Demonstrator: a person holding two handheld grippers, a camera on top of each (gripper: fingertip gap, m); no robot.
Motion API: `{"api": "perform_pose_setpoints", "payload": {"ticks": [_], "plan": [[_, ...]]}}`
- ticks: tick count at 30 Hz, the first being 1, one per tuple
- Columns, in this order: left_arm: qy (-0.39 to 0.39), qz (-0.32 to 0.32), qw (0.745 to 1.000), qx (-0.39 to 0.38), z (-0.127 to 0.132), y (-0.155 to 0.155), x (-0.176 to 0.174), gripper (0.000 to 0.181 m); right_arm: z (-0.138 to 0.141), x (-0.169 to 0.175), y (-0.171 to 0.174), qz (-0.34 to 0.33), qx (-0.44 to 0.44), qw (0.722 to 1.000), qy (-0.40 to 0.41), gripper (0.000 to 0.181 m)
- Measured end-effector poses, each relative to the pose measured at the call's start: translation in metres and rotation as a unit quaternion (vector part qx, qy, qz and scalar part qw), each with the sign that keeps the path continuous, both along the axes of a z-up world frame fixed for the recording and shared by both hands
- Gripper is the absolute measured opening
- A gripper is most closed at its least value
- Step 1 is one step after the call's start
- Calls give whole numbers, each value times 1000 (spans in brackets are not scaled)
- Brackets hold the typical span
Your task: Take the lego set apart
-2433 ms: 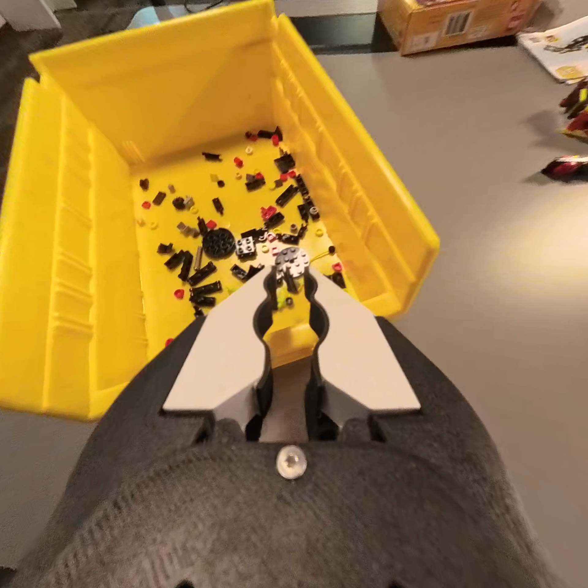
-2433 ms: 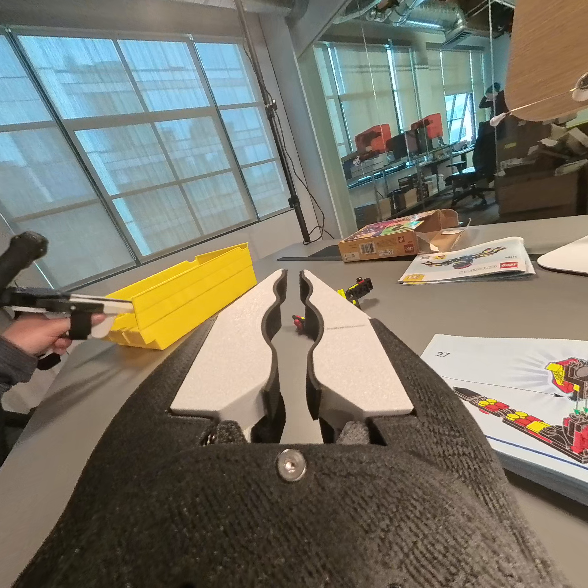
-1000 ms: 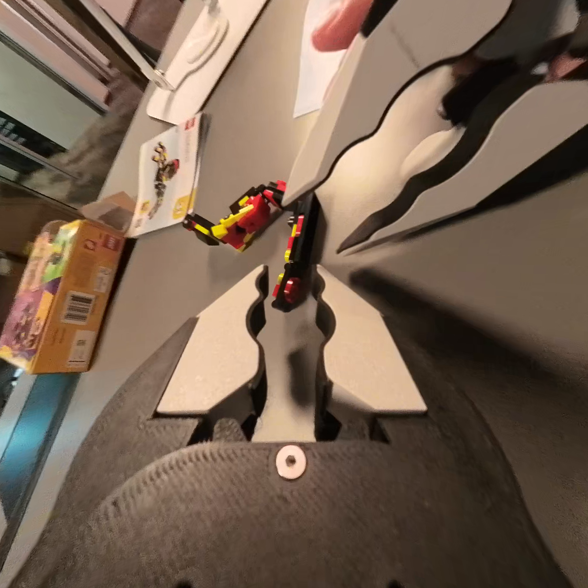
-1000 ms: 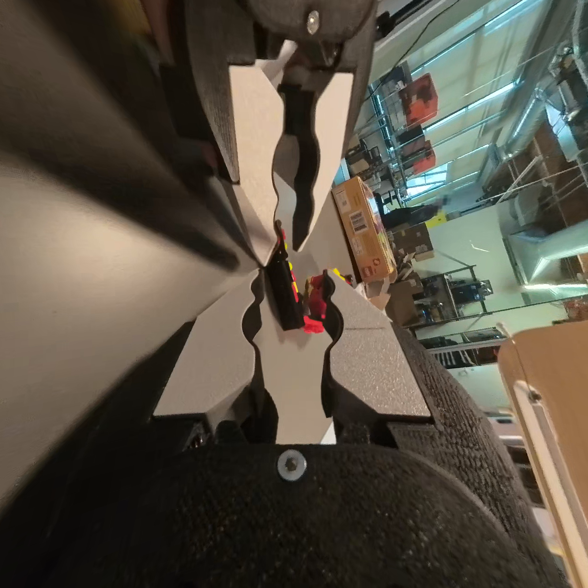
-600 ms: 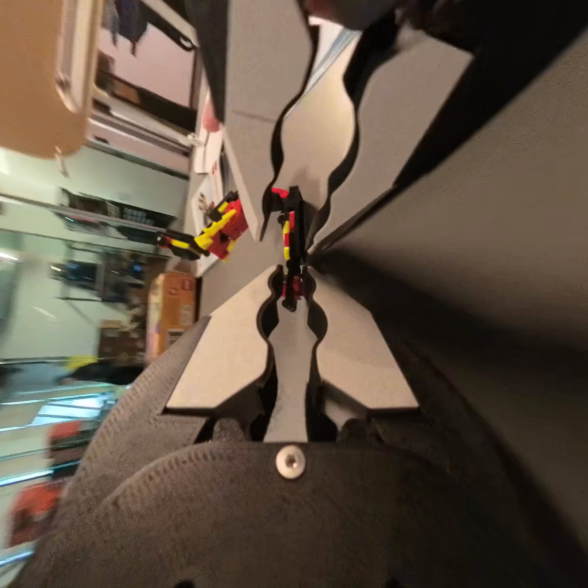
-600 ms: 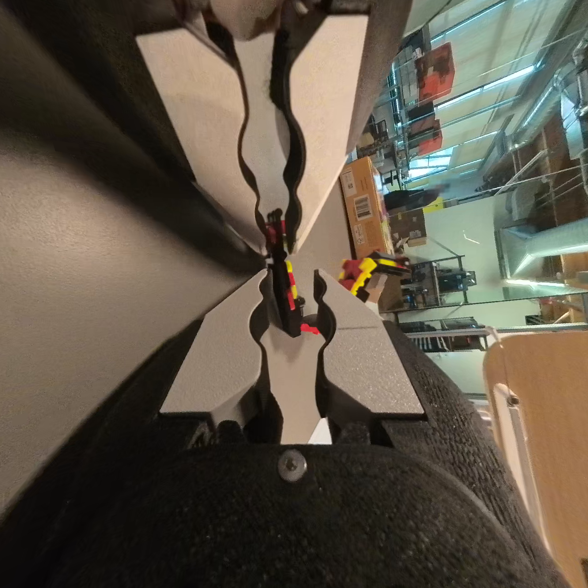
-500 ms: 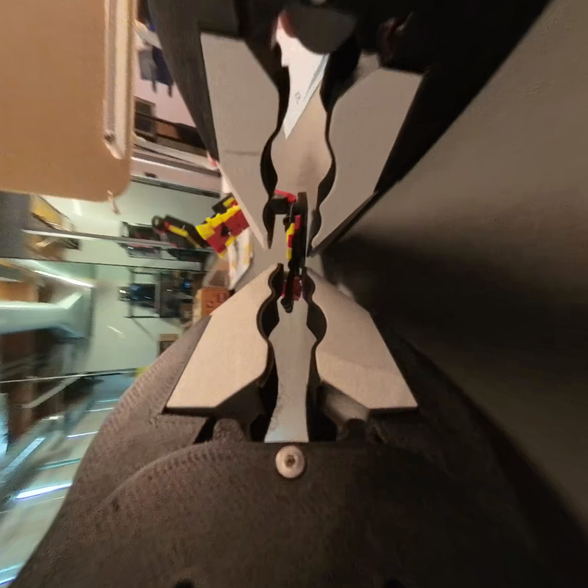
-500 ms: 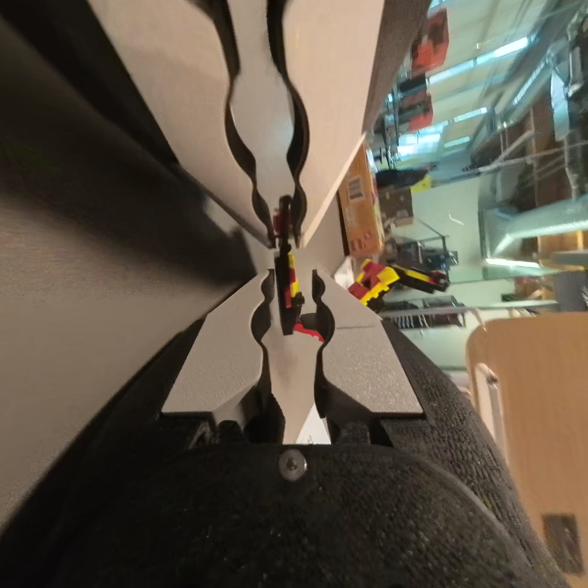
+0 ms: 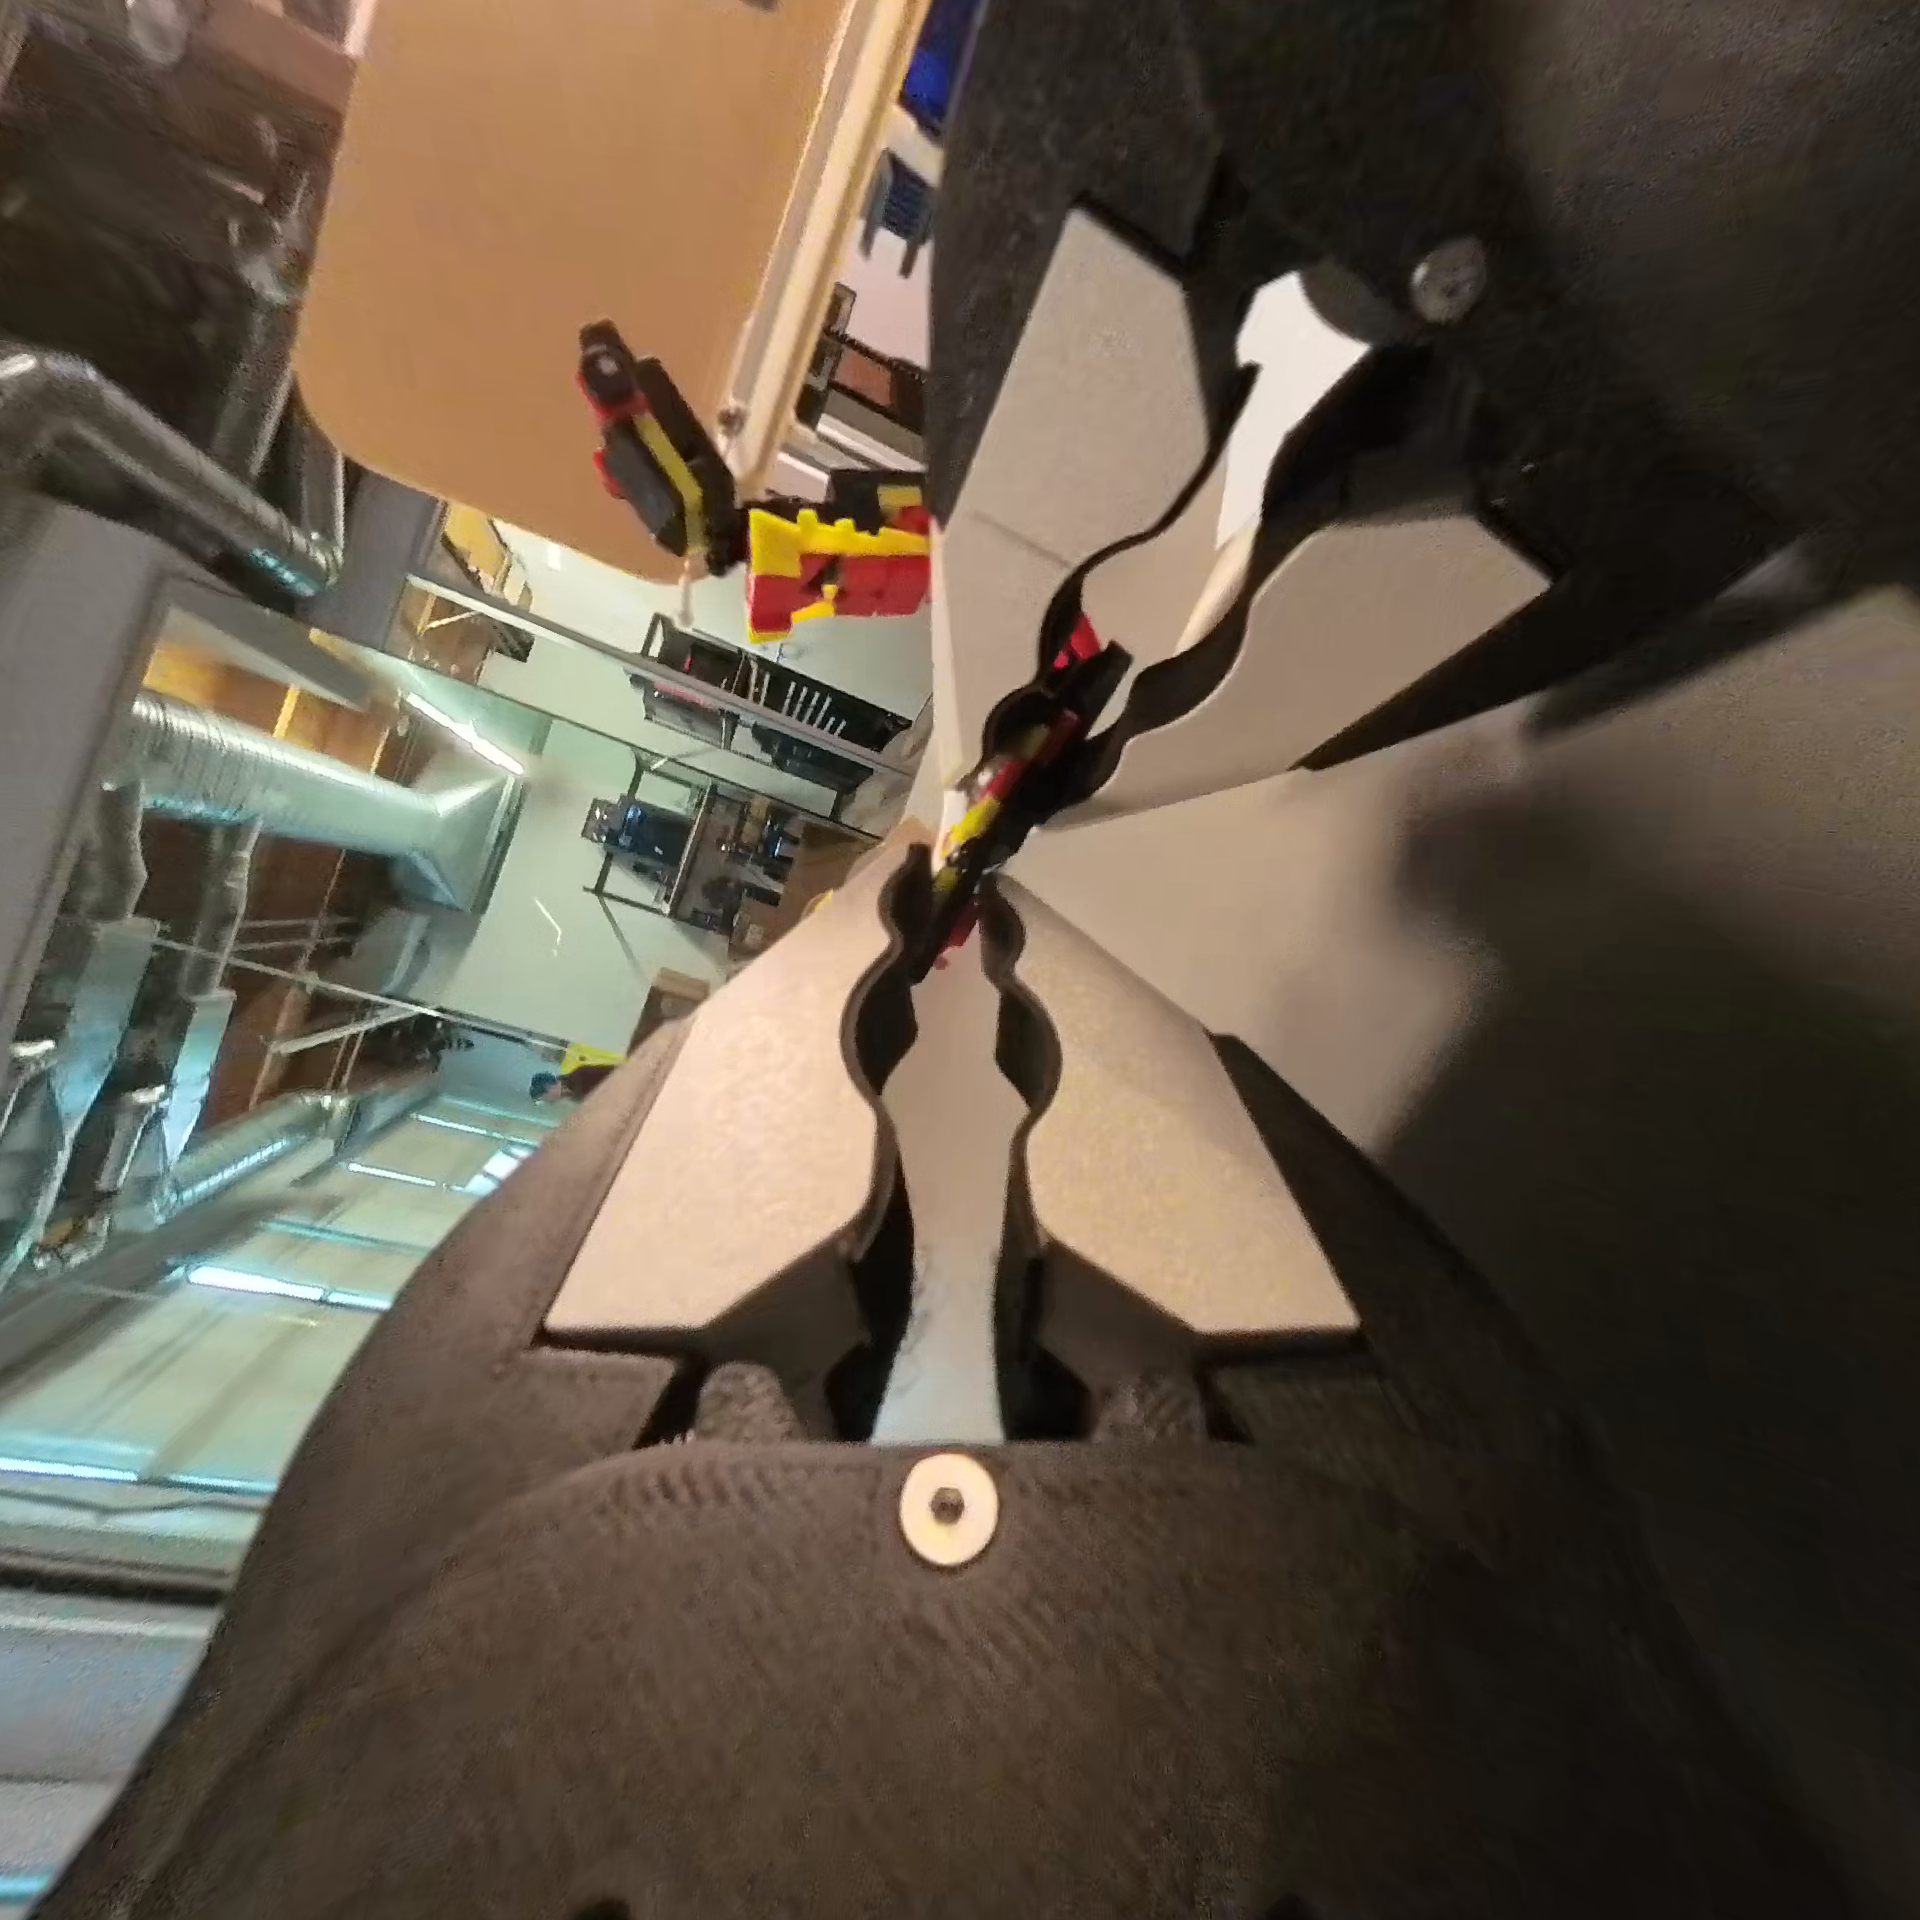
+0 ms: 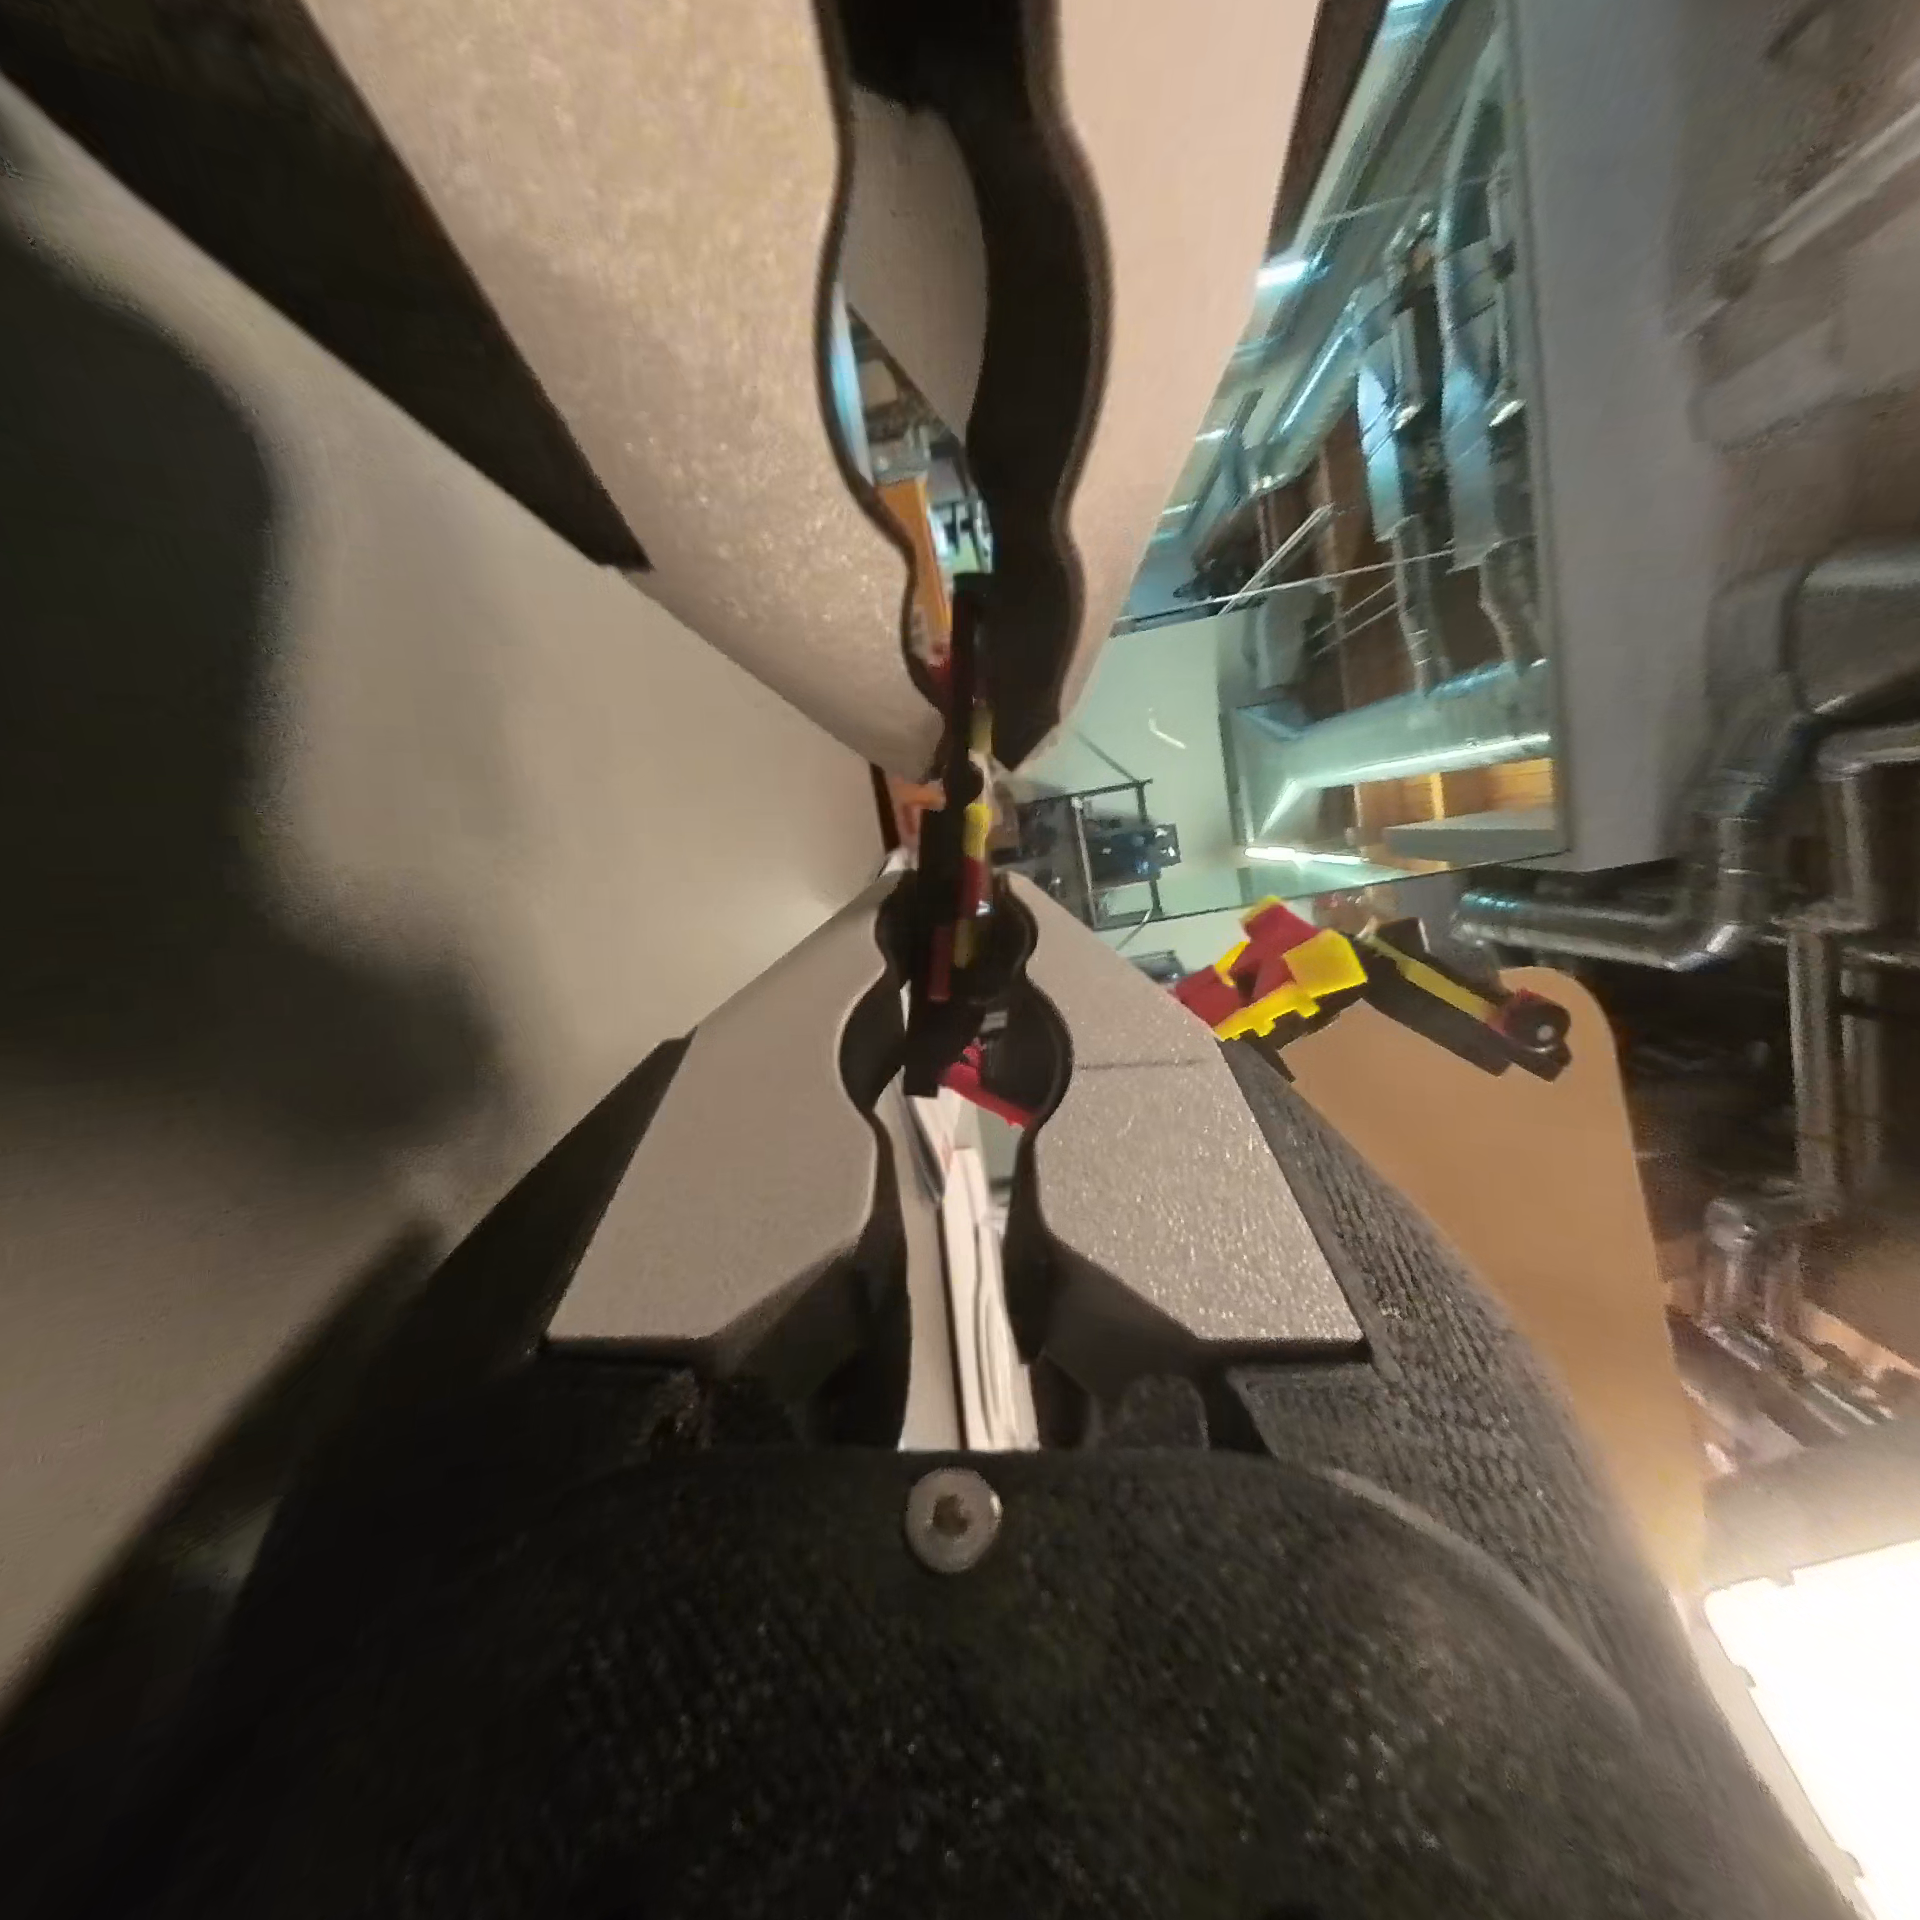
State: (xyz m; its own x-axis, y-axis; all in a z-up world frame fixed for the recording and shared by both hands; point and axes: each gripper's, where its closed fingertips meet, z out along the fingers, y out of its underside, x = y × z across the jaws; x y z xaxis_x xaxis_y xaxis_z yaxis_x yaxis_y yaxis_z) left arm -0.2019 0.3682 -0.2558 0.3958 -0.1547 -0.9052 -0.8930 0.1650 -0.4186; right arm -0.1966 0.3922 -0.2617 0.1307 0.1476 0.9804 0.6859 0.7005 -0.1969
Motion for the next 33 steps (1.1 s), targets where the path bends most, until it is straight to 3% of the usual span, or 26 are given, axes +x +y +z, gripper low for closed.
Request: {"api": "perform_pose_setpoints", "payload": {"ticks": [9, 16, 19, 20, 21, 22, 24, 27, 31, 33], "plan": [[-46, 3, 999, 8, 9, -21, 7, 9, 12, 7, -22, 41, 43, 998, 11, 12], [-71, -50, 996, -22, 4, -39, 20, 9, 5, 15, -42, 112, -2, 994, 8, 11], [-85, -90, 991, -51, -2, -45, 27, 8, 1, 22, -48, 114, 49, 992, -20, 11], [-94, -87, 990, -51, -1, -45, 24, 8, 3, 30, -42, 98, 55, 993, -18, 11], [-109, -30, 993, -33, 6, -38, -2, 7, 7, 45, -31, 78, 46, 996, -2, 11], [-167, -26, 985, -34, 13, -39, -22, 6, 10, 64, -18, 61, 22, 998, 20, 11], [-277, -65, 957, -58, 26, -46, -26, 7, 5, 87, -7, 50, -24, 998, 30, 11], [-289, -106, 949, -71, 26, -47, 2, 8, -2, 71, -27, 99, -79, 992, 26, 11], [-387, -152, 903, -113, 35, -50, 17, 9, -15, 44, -61, 142, -274, 951, 17, 11], [-425, -162, 881, -129, 38, -50, 16, 9, -23, 39, -73, 135, -395, 909, 3, 11]]}}
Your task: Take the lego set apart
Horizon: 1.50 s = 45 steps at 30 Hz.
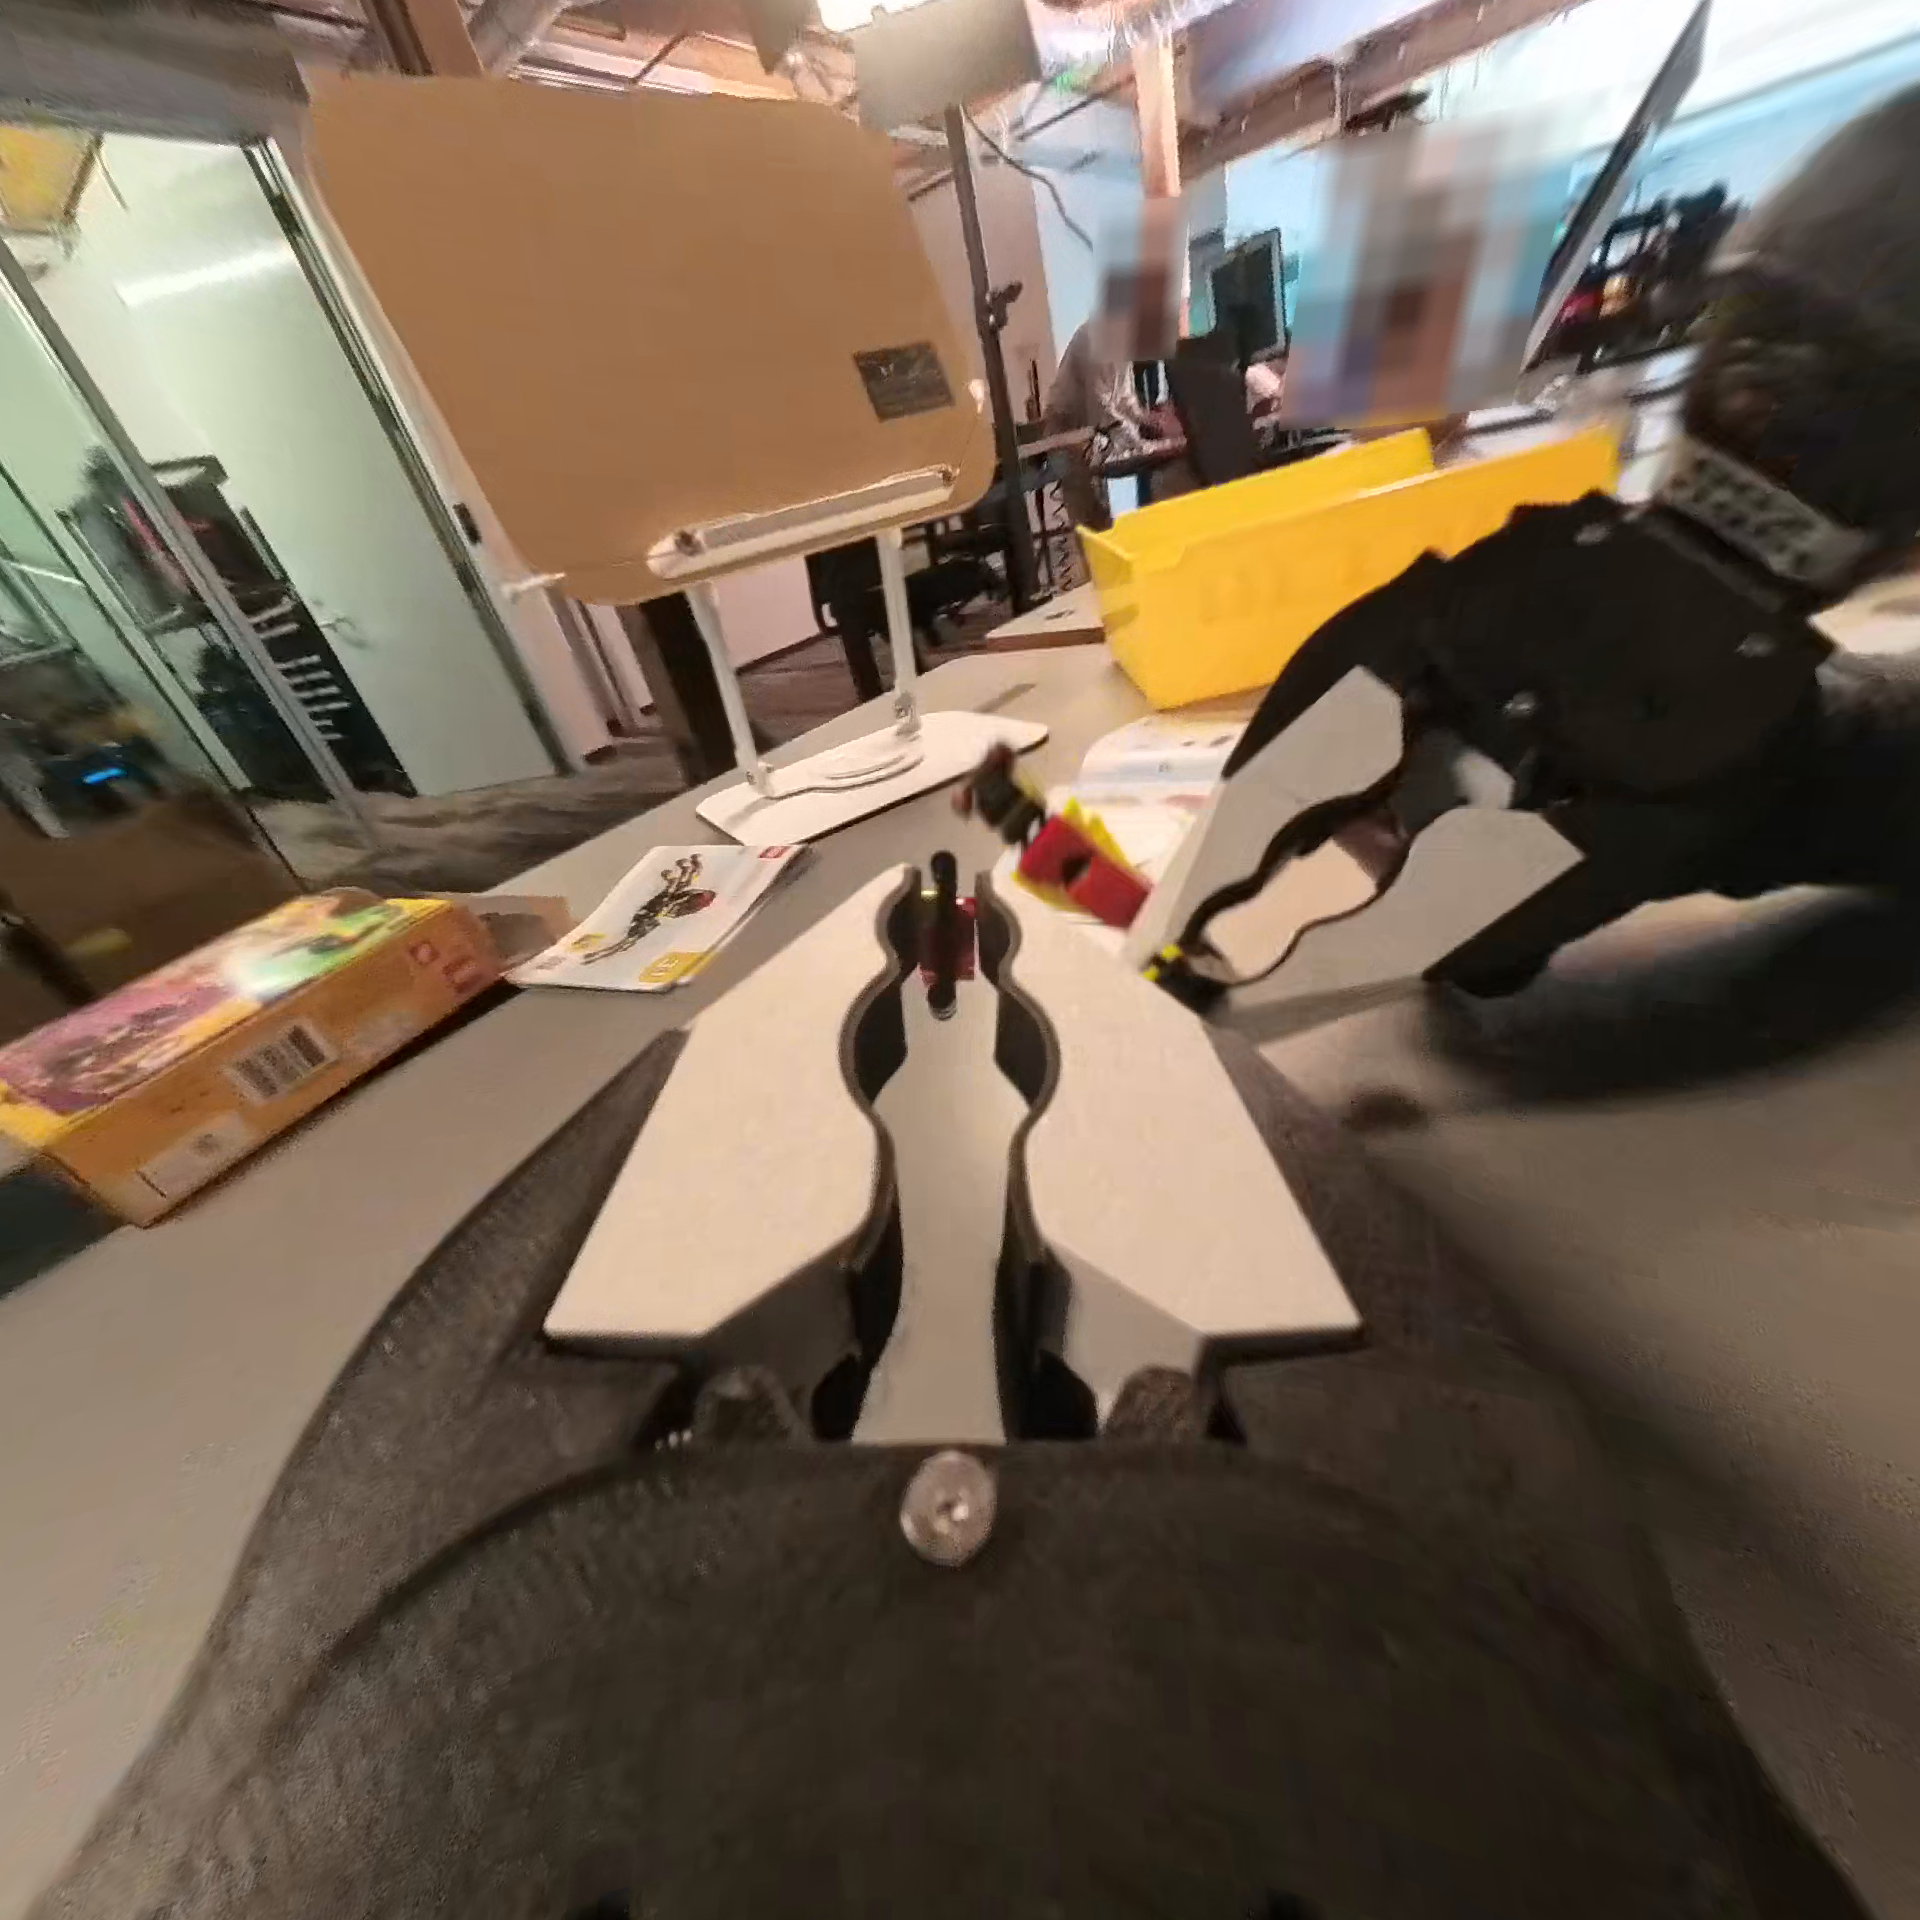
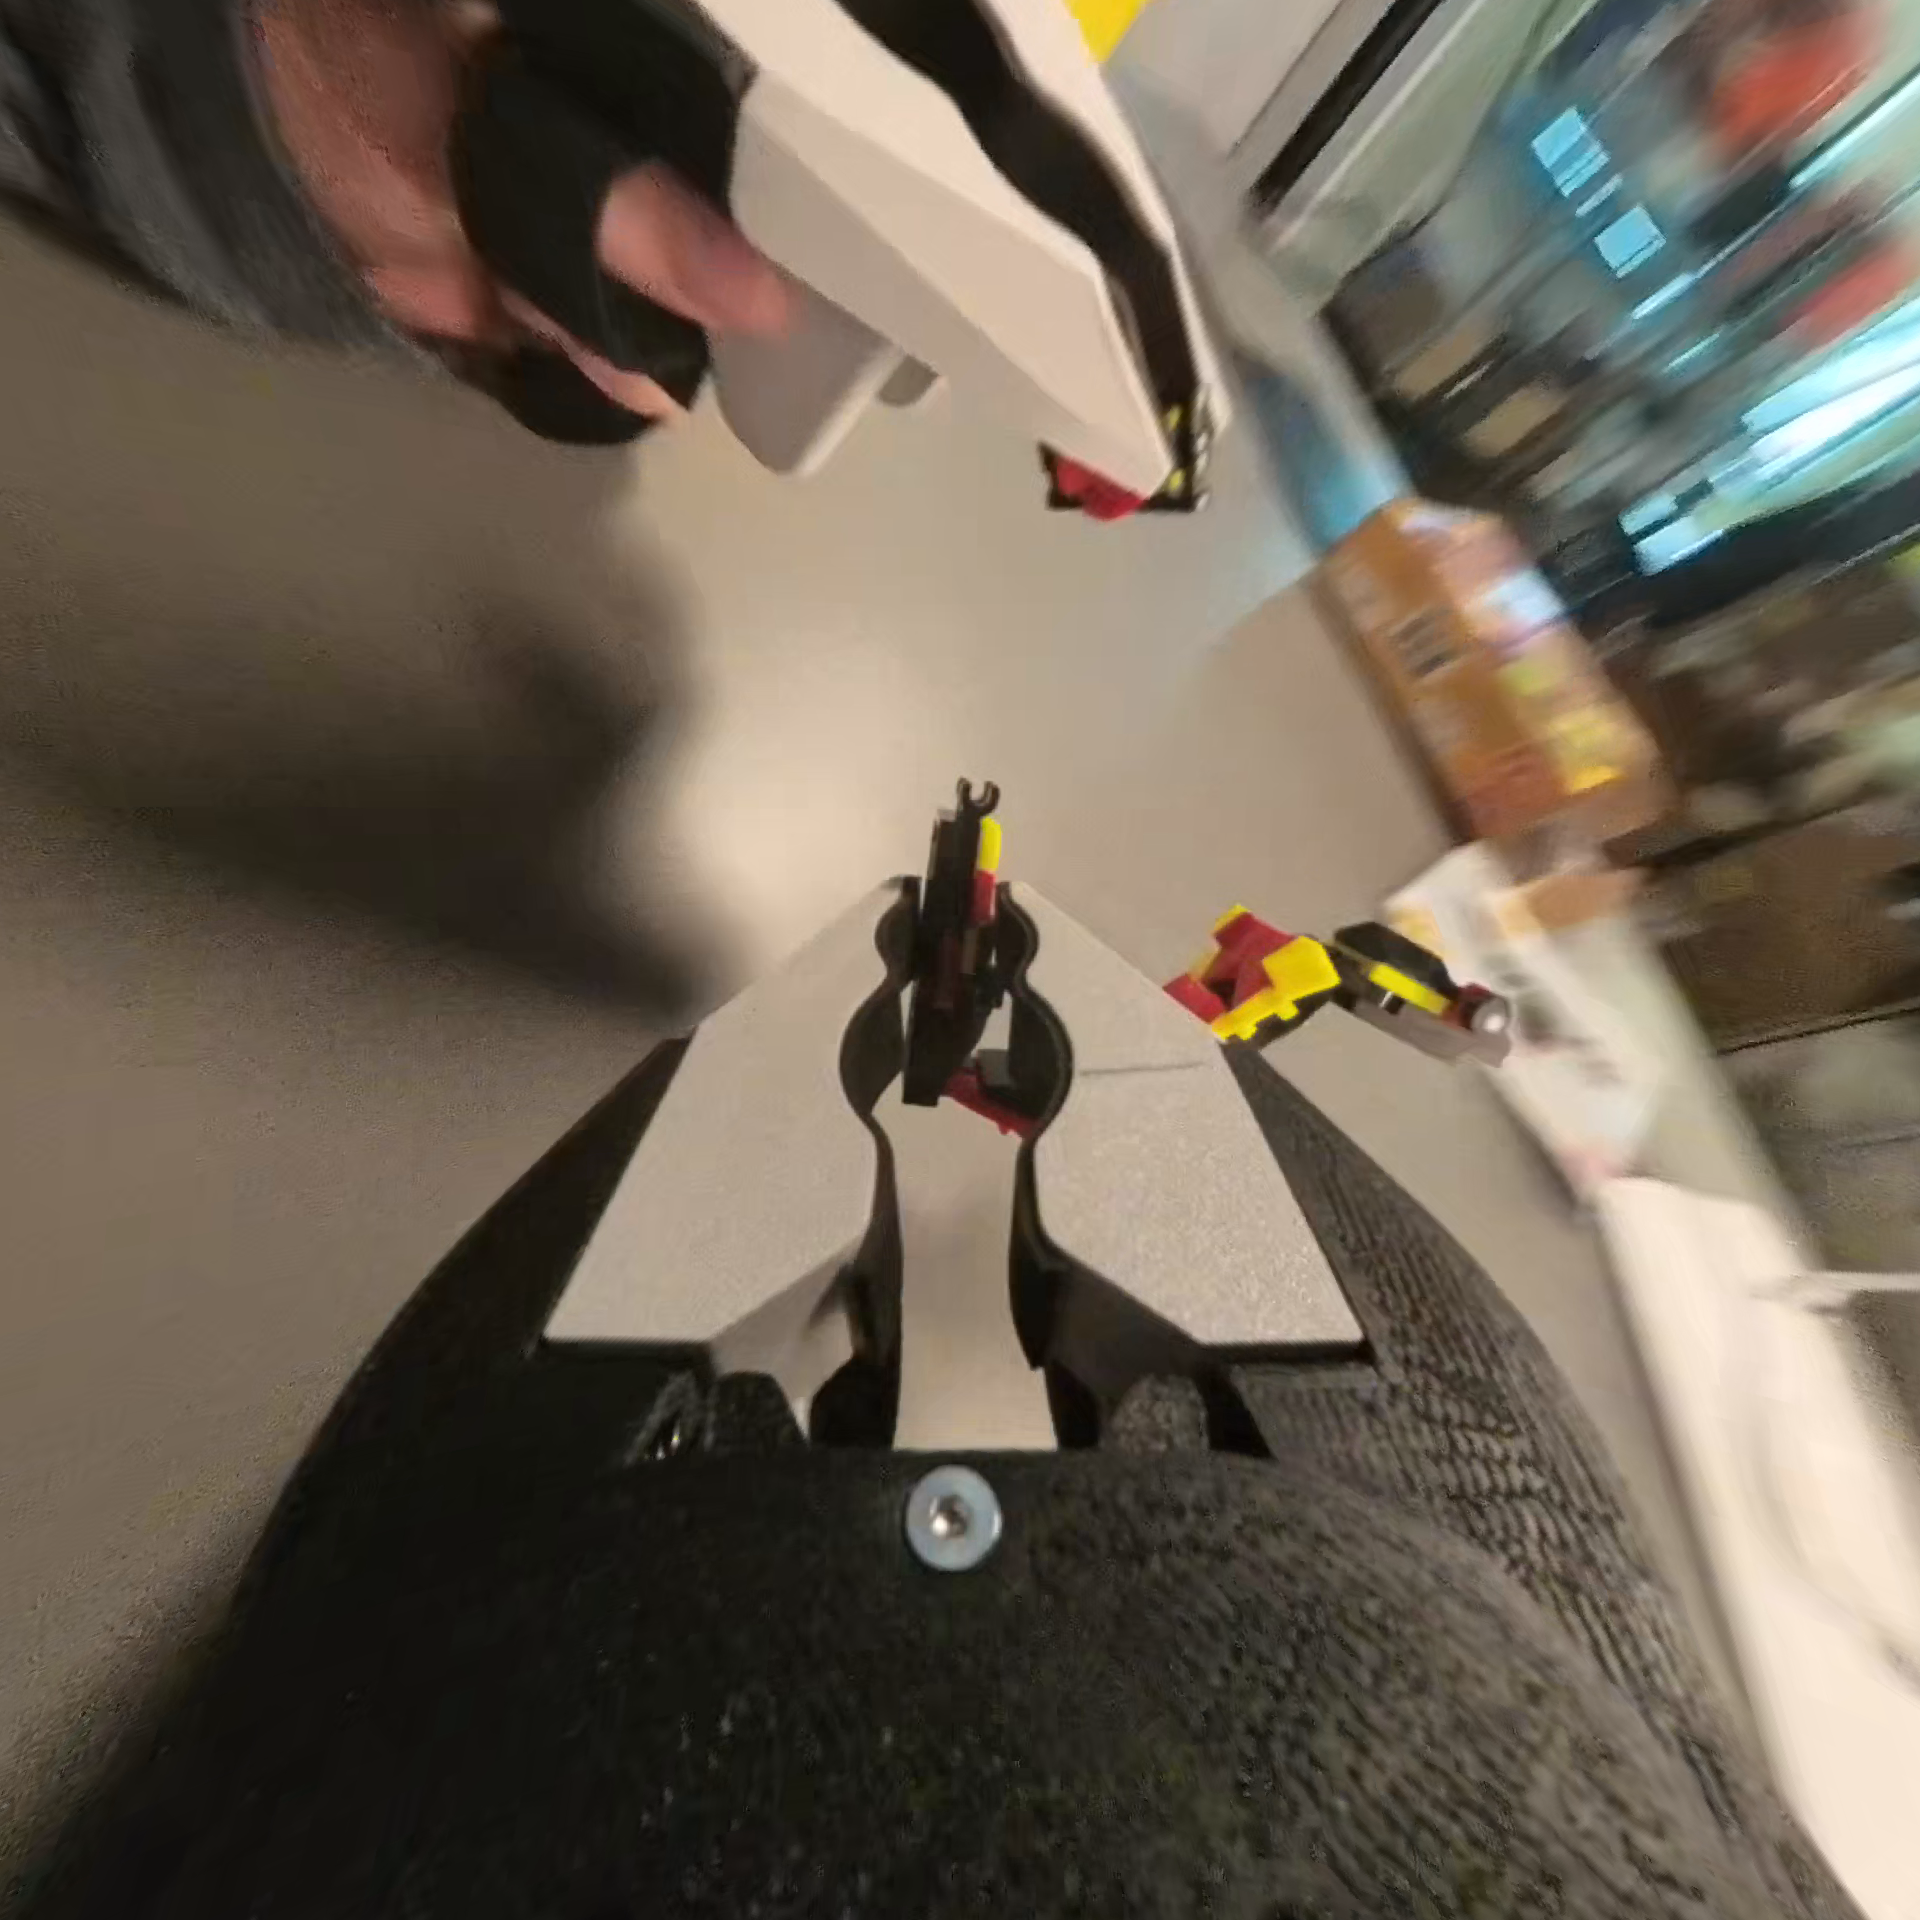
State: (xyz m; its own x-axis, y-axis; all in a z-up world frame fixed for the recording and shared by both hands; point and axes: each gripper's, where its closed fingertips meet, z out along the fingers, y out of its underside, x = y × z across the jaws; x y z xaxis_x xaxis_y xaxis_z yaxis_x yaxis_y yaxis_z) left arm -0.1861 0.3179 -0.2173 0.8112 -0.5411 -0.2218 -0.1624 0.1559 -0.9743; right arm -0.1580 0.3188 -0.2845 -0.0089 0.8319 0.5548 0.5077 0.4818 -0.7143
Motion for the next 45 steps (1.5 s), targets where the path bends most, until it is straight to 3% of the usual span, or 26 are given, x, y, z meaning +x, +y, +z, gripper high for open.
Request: {"api": "perform_pose_setpoints", "payload": {"ticks": [3, 6, 10, 12, 16, 21, 26, 29, 33, 37, 41, 45], "plan": [[-6, 4, 1000, 5, 3, 0, -4, 9, -12, -1, -9, -7, -124, 991, -40, 20], [56, 30, 997, 39, 1, -1, -5, 9, -15, 0, -5, -20, -141, 989, -37, 39], [135, 46, 985, 94, 2, -7, 7, 9, 14, -3, -11, -8, -196, 979, 50, 43], [194, 67, 968, 145, 6, -11, 12, 9, 40, -5, -18, 11, -278, 952, 129, 39], [323, 100, 909, 245, 7, -19, 23, 9, 70, -2, -28, 71, -459, 857, 224, 39], [351, 70, 896, 265, 2, -26, 40, 8, 71, 2, -31, 107, -508, 821, 237, 34], [364, 54, 890, 267, -2, -29, 44, 8, 65, 0, -37, 115, -492, 834, 221, 15], [367, 46, 893, 257, -7, -28, 44, 8, 61, 0, -36, 106, -455, 858, 213, 15], [288, 4, 945, 152, -15, -21, 38, 36, 55, 5, -25, 80, -325, 919, 207, 15], [152, -108, 982, 6, -26, -29, 42, 36, 52, 11, -33, 111, -173, 960, 189, 14], [46, -197, 976, -84, -23, -39, 47, 31, 56, 12, -46, 150, -175, 953, 195, 14], [-58, -268, 947, -166, -15, -49, 48, 19, 59, 15, -52, 171, -184, 946, 202, 14]]}}
